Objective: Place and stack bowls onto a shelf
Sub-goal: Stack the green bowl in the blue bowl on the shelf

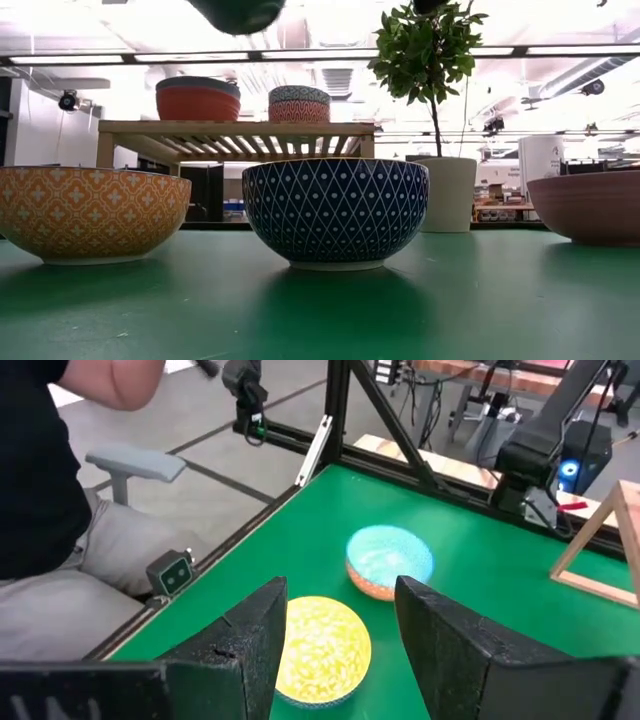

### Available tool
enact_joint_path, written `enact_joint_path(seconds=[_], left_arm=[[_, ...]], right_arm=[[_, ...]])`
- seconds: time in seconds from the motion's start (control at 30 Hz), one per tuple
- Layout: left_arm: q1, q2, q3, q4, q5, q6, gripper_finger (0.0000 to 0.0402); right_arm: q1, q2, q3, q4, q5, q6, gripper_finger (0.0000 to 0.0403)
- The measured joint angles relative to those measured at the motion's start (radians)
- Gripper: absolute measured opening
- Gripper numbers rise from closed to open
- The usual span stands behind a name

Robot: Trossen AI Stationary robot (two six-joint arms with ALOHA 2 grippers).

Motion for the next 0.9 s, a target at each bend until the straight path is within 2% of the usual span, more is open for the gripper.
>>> enact_joint_path(seconds=[0.1, 0.2, 0.37, 0.47, 0.6, 0.67, 0.9], left_arm=[[0.011, -0.015, 0.085, -0.118, -0.147, 0.037, 0.0000], [0.049, 0.005, 0.206, -0.333, -0.283, -0.001, 0.0000], [0.190, 0.078, 0.405, -0.718, -0.301, -0.210, 0.0000], [0.290, 0.118, 0.473, -0.863, -0.241, -0.272, 0.0000], [0.415, 0.149, 0.490, -0.864, -0.022, -0.250, 0.0000], [0.464, 0.163, 0.490, -0.849, 0.046, -0.240, 0.0000], [0.543, 0.205, 0.481, -0.842, 0.093, -0.218, 0.0000]], right_arm=[[0.000, 0.010, -0.001, -0.001, 0.005, -0.004, 0.0178], [0.000, 0.019, -0.001, 0.002, 0.038, -0.007, 0.0178], [-0.002, 0.033, -0.001, 0.002, 0.075, -0.009, 0.0178], [-0.002, 0.043, -0.001, 0.010, 0.078, -0.008, 0.0178], [-0.002, 0.055, -0.001, 0.009, 0.078, -0.003, 0.0178], [-0.002, 0.059, -0.001, 0.003, 0.078, 0.002, 0.0178], [-0.002, 0.078, -0.001, -0.004, 0.078, 0.019, 0.0178]])
